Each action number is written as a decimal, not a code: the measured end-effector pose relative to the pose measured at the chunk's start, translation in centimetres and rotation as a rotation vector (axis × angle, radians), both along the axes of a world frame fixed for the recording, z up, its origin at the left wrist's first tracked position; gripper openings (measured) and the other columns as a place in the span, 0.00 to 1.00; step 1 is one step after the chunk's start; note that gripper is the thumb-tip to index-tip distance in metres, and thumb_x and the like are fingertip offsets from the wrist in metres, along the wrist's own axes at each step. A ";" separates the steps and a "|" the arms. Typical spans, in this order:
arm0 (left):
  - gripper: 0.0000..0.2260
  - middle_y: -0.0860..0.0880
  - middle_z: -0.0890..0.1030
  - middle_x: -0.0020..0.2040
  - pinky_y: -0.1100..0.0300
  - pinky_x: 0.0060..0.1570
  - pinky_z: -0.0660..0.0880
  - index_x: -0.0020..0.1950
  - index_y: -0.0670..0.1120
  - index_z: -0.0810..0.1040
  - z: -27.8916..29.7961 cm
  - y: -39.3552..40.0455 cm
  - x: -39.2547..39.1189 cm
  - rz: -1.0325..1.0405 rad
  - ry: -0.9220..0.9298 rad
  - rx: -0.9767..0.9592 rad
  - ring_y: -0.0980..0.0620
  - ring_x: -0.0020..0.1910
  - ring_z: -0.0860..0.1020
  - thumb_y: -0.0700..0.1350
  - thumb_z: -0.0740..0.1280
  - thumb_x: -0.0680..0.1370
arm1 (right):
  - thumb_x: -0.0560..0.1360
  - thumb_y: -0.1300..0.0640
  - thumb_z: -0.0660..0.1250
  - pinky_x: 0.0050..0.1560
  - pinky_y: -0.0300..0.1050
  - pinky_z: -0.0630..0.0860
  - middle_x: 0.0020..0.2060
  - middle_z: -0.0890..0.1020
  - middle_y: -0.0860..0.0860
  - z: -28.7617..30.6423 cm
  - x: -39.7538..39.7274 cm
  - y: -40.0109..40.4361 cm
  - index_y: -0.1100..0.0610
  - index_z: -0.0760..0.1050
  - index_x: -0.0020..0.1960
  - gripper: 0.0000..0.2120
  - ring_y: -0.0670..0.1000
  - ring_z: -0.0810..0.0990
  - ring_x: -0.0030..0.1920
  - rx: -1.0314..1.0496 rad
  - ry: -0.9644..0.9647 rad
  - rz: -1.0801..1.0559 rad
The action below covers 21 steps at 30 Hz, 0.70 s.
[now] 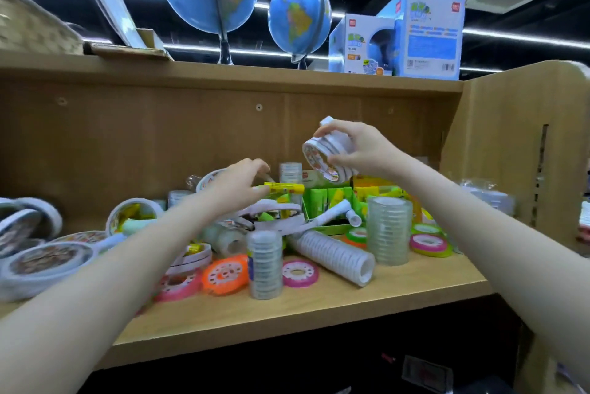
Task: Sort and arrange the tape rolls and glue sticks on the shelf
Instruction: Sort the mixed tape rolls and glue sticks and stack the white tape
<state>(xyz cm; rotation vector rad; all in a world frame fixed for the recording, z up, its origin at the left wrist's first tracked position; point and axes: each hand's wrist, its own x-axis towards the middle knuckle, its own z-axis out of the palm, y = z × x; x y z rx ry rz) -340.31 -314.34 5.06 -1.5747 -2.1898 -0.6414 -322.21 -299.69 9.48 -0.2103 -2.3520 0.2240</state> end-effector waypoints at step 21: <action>0.06 0.51 0.70 0.45 0.57 0.48 0.64 0.51 0.44 0.70 0.8 -4.4 -6.5 0.065 0.175 -0.122 0.50 0.50 0.69 0.42 0.65 0.76 | 0.72 0.54 0.67 0.42 0.43 0.66 0.40 0.68 0.47 -4.2 -7.7 -2.5 0.42 0.73 0.64 0.21 0.52 0.71 0.46 0.345 -0.367 -0.139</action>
